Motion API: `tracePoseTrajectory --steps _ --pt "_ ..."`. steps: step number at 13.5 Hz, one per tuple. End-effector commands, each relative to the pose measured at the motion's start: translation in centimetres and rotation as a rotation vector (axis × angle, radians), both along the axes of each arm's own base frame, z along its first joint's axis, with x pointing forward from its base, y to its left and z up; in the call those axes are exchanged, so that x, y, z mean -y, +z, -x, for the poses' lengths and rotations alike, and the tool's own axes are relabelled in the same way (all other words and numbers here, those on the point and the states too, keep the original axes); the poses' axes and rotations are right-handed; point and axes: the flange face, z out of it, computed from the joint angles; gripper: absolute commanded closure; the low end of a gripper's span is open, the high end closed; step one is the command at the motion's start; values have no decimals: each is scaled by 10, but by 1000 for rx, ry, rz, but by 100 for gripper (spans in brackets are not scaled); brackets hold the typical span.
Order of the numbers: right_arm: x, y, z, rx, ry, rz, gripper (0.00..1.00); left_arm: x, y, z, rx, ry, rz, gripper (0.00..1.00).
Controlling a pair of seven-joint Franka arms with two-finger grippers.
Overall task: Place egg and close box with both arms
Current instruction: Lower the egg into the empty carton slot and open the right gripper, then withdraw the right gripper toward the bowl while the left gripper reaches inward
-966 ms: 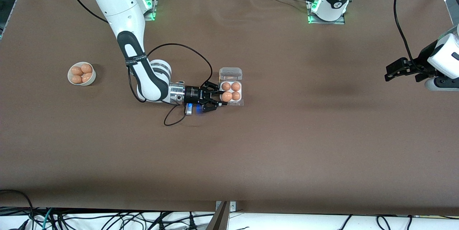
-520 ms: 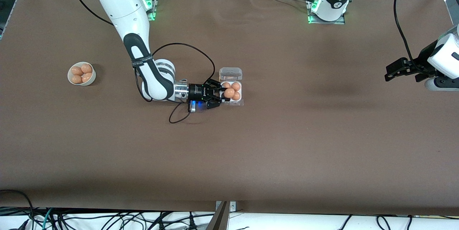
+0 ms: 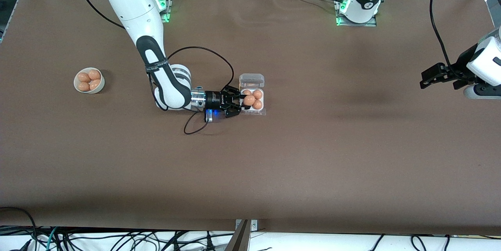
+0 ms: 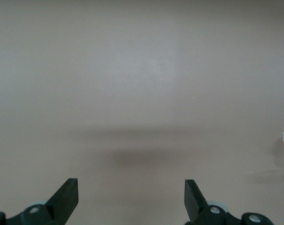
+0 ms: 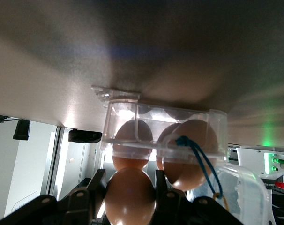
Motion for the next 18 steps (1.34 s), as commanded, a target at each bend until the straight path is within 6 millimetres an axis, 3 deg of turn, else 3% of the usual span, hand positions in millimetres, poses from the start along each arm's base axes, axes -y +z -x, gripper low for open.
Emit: tracePoseTrajectory --steps 1,4,5,7,8,11,13,18 --pt "2 -6 4 14 18 29 70 -2 5 -2 -6 6 -14 0" --pt "2 -7 2 18 17 34 66 -2 5 -2 -6 6 -14 0" --pt "3 -7 1 24 11 46 57 -2 5 -2 -6 6 -14 0" --pt "3 -5 -3 41 7 63 14 -2 5 -2 -6 6 -14 0" --pt "3 -4 -5 43 7 65 0 -2 5 -2 -6 6 -14 0" --pt "3 2 -8 55 17 66 0 -2 5 -2 -6 6 -14 0" --pt "5 20 -20 102 62 86 0 -2 5 -2 -6 6 -14 0" --pt "41 63 -46 239 175 196 0 1 -2 -4 -17 3 -14 0"
